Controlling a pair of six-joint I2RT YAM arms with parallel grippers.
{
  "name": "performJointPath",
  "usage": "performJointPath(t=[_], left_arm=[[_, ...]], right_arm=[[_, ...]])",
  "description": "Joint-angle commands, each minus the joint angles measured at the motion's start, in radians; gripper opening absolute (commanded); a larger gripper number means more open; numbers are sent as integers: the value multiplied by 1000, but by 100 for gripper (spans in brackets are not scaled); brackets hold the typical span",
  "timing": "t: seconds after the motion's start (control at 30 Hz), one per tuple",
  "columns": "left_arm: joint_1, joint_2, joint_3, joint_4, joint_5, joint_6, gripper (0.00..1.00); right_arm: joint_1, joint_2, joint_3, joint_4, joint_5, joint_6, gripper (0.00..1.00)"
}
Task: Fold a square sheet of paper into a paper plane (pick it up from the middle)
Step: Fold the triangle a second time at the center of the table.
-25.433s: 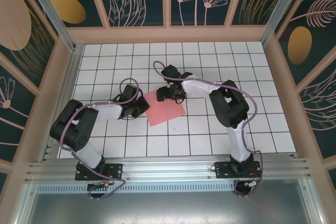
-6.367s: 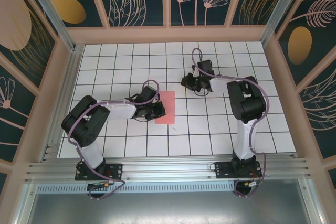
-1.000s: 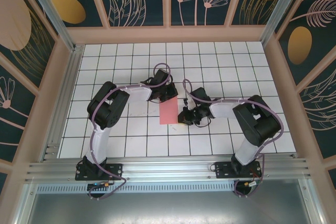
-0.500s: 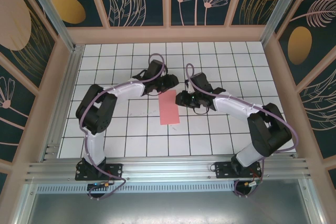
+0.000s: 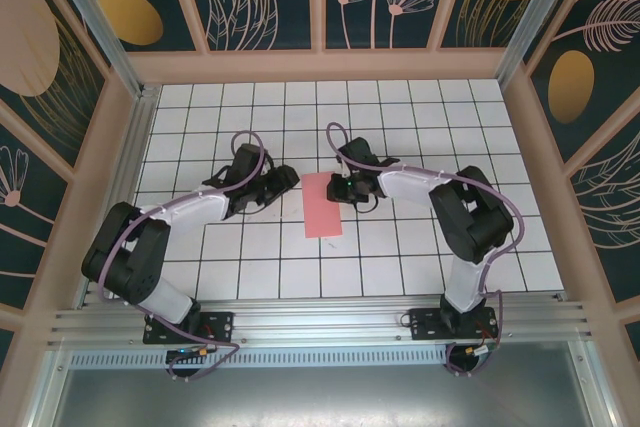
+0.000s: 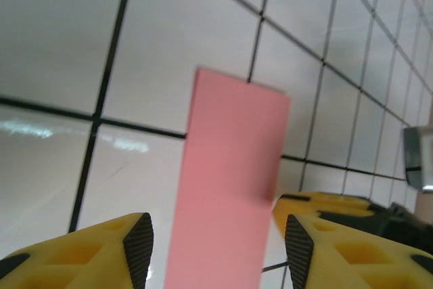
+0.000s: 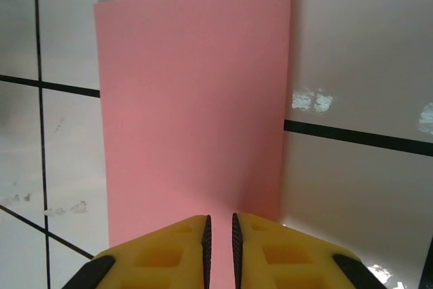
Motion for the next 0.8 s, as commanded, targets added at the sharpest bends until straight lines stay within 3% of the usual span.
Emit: performJointPath(t=[0.0, 0.5, 0.77], left_arm=[[-4, -37, -49, 68, 54, -36, 57], [-119, 1, -153, 208, 180, -115, 65], [-162, 12, -180, 189, 168, -152, 66]], right_arm=[[-3, 39, 40, -18, -5, 33, 17], [-109, 119, -41, 55, -158, 164, 18], [-115, 146, -45, 54, -161, 185, 18]])
